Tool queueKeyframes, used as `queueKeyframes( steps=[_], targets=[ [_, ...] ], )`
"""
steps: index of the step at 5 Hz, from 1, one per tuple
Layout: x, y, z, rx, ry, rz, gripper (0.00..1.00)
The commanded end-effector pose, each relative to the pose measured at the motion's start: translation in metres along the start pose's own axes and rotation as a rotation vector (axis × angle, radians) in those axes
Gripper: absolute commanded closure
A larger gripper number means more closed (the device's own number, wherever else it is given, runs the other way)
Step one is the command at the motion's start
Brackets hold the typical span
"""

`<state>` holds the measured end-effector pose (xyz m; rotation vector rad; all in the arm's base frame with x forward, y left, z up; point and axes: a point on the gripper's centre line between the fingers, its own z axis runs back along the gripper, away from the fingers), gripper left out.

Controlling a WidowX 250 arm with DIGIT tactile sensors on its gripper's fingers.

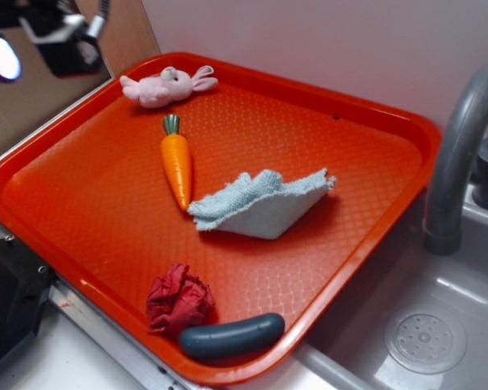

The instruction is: Grab the carrot.

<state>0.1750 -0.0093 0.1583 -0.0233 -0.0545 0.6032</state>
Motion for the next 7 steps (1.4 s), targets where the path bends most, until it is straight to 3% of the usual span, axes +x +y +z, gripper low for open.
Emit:
queueKeyframes(
  steps=[1,3,6,7],
  targets=[
    [0.039,-0.016,-0.040,0.060,-0.094,0.068,0.00],
    [0.047,-0.042,-0.091,0.125,-0.097,0.028,0.00],
    [0.085,-0.022,-0.143,0.184,-0.070,0.017,0.00],
    [0.081,-0.020,-0.148,0.173,-0.073,-0.017,1.00]
  ],
)
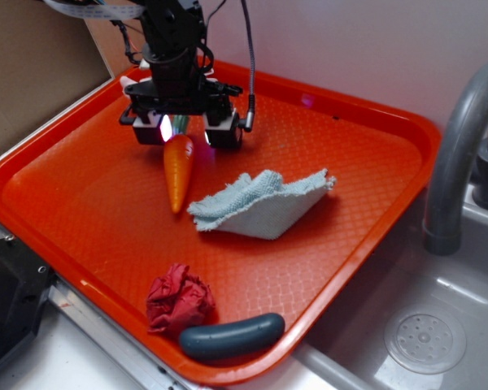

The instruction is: Grab the carrot.

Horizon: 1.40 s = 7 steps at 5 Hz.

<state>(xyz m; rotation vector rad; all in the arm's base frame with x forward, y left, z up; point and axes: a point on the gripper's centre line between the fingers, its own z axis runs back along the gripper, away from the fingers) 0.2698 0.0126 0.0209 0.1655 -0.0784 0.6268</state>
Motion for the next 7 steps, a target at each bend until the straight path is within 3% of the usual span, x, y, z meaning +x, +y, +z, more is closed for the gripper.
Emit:
queueKeyframes(
  steps=[1,3,5,7],
  targets=[
    [-0.012,0.009,-0.007,0.000,-0.006,-0.052,1.00],
    [-0.004,0.010,0.010,-0.017,-0.028,-0.101,1.00],
    [0.017,0.018,0.094,-0.143,-0.053,-0.251,1.00],
    [-0.013,0.002,0.172,-0.276,-0.101,-0.401,1.00]
  ],
)
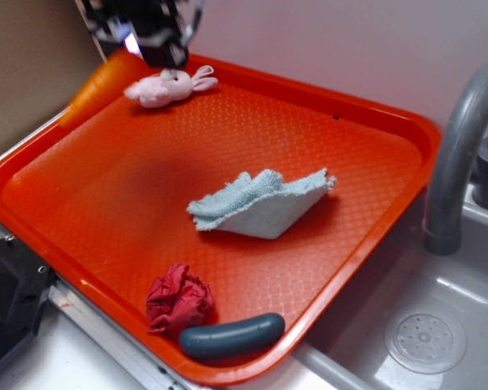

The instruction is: Grab the carrot.

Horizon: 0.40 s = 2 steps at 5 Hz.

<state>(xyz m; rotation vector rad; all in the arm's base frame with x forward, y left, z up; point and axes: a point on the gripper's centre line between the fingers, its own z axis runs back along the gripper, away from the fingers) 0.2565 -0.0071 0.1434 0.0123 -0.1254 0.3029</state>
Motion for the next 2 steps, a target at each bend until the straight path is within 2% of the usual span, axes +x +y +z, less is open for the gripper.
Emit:
queueKeyframes(
  steps=[1,2],
  targets=[
    [-0.0223,-0.0337,0.0751,-0.133,-0.098,-0.094,1.00],
    [-0.0281,-0.0399,0.0724,-0.174,-0.046,-0.151,1.00]
  ],
)
